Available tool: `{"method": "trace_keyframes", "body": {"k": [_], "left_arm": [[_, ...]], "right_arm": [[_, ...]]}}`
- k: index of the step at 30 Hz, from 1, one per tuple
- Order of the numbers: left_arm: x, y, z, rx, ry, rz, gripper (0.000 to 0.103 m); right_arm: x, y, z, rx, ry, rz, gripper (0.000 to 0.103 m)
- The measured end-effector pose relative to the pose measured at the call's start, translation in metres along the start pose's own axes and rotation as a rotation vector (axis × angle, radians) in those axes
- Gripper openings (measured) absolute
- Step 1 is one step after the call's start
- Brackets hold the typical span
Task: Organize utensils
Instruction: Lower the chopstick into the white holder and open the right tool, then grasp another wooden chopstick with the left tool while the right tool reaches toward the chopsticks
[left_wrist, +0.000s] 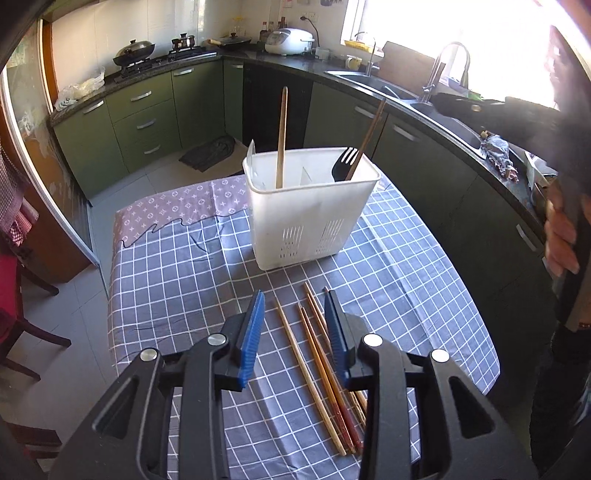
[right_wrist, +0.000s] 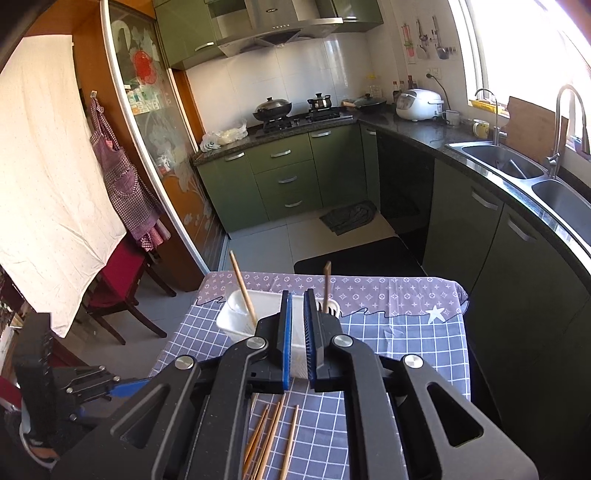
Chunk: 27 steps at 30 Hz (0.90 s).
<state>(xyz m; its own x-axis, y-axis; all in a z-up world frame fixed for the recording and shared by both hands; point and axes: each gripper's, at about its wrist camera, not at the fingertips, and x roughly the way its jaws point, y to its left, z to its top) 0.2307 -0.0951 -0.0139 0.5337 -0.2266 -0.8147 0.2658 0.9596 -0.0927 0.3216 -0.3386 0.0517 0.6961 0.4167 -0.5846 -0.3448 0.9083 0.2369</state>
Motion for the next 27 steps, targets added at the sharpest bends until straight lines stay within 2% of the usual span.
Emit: {"method": "trace_keyframes", "body": {"k": [3,6,10,13,17,22,27], "left_arm": [[0.022,-0.001,-0.007,-0.017,0.064,-0.002,0.032],[0.050,-0.001,-0.019,-0.049,0.162,0.002,0.032],[0.085,0.000,-0.035,-0.085,0.279,0.031,0.032],[0.102,0.001,-0.040,-0.111,0.332,0.051,0.032],[0.123,0.000,-0.042,-0.137,0.389,0.073,0.029],[0.142,-0.006,-0.043,-0.134,0.434,0.118,0.015],[0.154,-0.013,-0.042,-0.139,0.459,0.138,0.014]], "right_arm": [[-0.016,-0.003,-0.037,-0.003,0.020,0.023,0.008],[-0.017,-0.011,-0.084,0.007,0.053,0.004,0.014],[0.000,-0.027,-0.144,0.021,0.120,-0.065,0.014],[0.020,-0.046,-0.175,0.066,0.201,-0.062,0.014],[0.033,-0.062,-0.197,0.104,0.247,-0.054,0.014],[0.036,-0.069,-0.205,0.117,0.263,-0.040,0.014],[0.038,-0.069,-0.208,0.122,0.276,-0.018,0.014]]}}
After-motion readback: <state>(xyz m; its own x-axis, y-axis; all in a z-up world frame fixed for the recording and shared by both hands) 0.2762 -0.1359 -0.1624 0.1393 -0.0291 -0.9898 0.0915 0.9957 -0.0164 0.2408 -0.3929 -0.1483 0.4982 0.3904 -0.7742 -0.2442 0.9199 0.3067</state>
